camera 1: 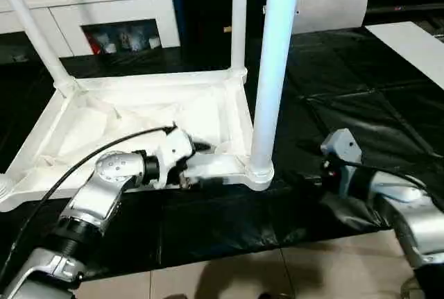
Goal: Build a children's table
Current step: Rotate table base, then rotate leg to tighten
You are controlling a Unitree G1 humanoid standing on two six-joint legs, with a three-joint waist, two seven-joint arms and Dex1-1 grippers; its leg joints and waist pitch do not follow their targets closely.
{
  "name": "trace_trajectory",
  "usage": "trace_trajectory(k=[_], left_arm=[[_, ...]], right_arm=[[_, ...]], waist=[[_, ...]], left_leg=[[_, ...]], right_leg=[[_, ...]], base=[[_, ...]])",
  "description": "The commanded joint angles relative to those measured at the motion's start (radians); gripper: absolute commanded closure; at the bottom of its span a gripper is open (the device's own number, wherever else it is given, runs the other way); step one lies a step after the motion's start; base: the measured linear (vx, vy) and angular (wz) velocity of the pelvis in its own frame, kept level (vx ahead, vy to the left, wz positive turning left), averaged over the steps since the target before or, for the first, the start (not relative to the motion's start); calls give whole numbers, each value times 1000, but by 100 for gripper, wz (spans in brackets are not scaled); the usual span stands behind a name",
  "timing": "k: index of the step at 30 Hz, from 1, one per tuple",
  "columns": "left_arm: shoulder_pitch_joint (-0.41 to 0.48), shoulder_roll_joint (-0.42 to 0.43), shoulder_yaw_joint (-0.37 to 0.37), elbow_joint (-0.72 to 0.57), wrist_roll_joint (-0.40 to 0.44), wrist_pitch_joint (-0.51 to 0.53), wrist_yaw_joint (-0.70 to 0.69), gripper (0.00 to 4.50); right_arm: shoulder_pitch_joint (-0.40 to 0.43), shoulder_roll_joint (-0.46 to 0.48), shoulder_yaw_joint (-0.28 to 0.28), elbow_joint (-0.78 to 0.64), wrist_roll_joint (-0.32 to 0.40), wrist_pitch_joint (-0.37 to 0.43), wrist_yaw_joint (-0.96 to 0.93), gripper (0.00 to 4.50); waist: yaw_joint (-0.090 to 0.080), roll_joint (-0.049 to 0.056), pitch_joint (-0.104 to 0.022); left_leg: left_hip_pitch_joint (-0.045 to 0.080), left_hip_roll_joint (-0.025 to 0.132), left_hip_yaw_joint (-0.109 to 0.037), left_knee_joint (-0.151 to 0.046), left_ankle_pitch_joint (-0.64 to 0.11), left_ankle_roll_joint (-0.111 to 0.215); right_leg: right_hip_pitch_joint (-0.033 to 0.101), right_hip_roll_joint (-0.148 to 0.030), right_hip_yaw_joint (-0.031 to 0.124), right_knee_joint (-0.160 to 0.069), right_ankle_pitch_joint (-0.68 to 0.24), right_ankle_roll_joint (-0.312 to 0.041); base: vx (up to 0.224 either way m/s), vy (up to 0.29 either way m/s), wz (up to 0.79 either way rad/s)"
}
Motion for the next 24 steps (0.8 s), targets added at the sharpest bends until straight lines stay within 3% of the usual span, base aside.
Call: trace_trajectory(k=[1,5,6,8,15,21,24], left_arm=[[-24,-2,-8,12,17,-6,-10,57],[-38,-18,-25,15,19,1,-25,92],[-45,-25,-35,20,21,-2,-34,118],[-47,-27,-37,22,21,-2,-36,118],[-86,-56,-70,77,53,-16,-71,186],[-163,-98,-80,215,66,-43,-106,242],[-193,-103,-83,259,71,-48,-133,267]], right_arm=[[7,-18,20,-38,10,18,21,0],[27,-39,21,-70,13,35,37,0],[40,-54,19,-79,13,38,50,0],[43,-59,19,-82,12,40,53,0],[60,-89,13,-96,16,49,70,0],[64,-89,22,-100,23,58,77,0],[68,-87,25,-106,24,61,79,0]], waist=[[3,-4,-64],[10,-5,-64],[11,-7,-65],[11,-5,-65],[9,-1,-70],[9,2,-71],[11,3,-74]], left_leg=[[-8,50,-24,-70,-67,94],[-8,48,-24,-70,-72,87],[-10,47,-24,-70,-70,89],[-11,48,-25,-70,-66,92],[-14,50,-28,-69,-53,100],[-14,41,-24,-65,-51,105],[-17,47,-29,-66,-35,108]], right_leg=[[66,-87,66,-91,-401,21],[66,-85,62,-96,-423,45],[68,-85,62,-96,-423,52],[67,-84,60,-96,-418,54],[70,-85,58,-93,-379,50],[70,-81,53,-102,-389,63],[72,-83,54,-94,-347,55]], base=[[0,0,0],[0,0,0],[0,0,0],[0,0,0],[0,0,0],[0,0,0],[0,0,0]])
